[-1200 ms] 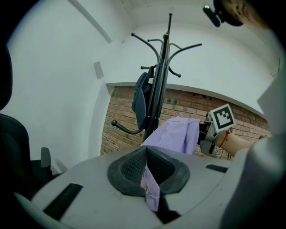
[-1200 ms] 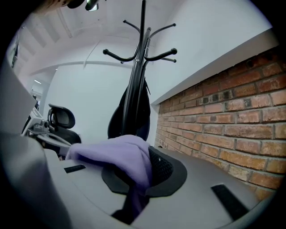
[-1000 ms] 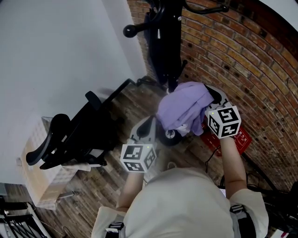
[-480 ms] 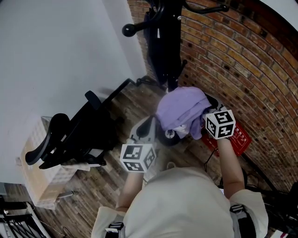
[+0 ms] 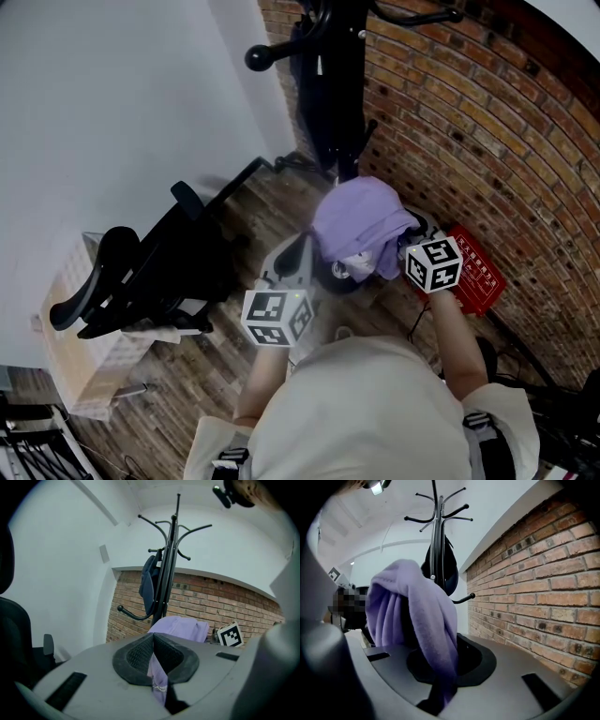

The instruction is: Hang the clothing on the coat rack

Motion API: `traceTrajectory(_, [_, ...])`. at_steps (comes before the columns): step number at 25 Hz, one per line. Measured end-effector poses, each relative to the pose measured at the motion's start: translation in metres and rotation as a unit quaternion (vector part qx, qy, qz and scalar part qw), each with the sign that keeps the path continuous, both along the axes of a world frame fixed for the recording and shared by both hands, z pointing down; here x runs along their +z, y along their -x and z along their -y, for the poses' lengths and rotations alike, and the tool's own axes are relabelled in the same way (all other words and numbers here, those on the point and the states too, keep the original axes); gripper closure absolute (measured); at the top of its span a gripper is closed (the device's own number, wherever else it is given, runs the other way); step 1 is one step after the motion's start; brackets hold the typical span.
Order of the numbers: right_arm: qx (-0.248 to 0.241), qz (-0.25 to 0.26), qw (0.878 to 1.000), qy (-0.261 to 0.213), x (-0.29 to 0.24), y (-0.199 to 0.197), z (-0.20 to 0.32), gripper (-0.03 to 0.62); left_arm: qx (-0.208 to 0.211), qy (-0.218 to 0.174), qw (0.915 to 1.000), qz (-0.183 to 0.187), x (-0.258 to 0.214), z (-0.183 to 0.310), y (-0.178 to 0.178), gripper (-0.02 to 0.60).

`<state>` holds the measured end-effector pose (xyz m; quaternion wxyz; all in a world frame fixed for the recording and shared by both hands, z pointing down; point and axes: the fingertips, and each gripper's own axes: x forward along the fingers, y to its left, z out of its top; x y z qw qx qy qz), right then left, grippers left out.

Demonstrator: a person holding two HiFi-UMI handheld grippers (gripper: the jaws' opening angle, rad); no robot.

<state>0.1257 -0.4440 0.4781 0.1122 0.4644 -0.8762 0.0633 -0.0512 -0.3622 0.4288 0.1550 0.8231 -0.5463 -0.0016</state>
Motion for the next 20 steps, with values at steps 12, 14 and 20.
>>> traceTrajectory(12, [-0.008, 0.021, 1.000, 0.009, 0.020, 0.005, -0.021, 0.563, -0.003, 0.001, 1.0000, 0.000, 0.001, -0.005, 0.002, 0.577])
traceTrajectory(14, [0.000, 0.024, 1.000, 0.008, 0.021, 0.002, -0.025, 0.552, -0.001, 0.002, 1.0000, -0.002, 0.001, -0.007, 0.000, 0.577])
traceTrajectory(20, [0.018, 0.029, 0.999, 0.005, 0.020, -0.003, -0.037, 0.512, 0.006, 0.007, 0.9999, -0.005, 0.002, -0.017, -0.002, 0.577])
